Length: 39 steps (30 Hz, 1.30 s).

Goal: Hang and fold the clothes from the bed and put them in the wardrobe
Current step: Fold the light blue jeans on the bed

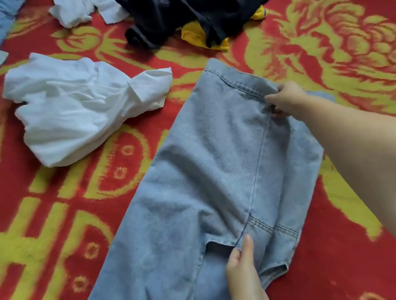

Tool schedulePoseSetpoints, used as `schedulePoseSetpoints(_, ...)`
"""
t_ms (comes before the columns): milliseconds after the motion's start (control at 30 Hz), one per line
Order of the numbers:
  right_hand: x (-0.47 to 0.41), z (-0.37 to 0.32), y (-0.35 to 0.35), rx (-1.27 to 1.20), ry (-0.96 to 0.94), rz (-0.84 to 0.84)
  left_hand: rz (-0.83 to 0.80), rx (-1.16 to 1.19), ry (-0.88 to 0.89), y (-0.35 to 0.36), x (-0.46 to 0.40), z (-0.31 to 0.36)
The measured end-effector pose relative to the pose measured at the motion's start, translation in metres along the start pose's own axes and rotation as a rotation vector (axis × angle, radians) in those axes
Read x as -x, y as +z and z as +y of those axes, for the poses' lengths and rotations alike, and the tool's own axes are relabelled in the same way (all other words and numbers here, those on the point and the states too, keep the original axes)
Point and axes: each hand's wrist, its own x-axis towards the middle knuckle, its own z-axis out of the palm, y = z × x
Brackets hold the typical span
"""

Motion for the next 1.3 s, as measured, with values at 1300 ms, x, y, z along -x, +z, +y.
schedulePoseSetpoints(1300, 0.383, 0.107, 0.166, -0.139, 0.283, -0.1, -0.699, -2.219, 1.138, -0.237, 0.045, 0.042)
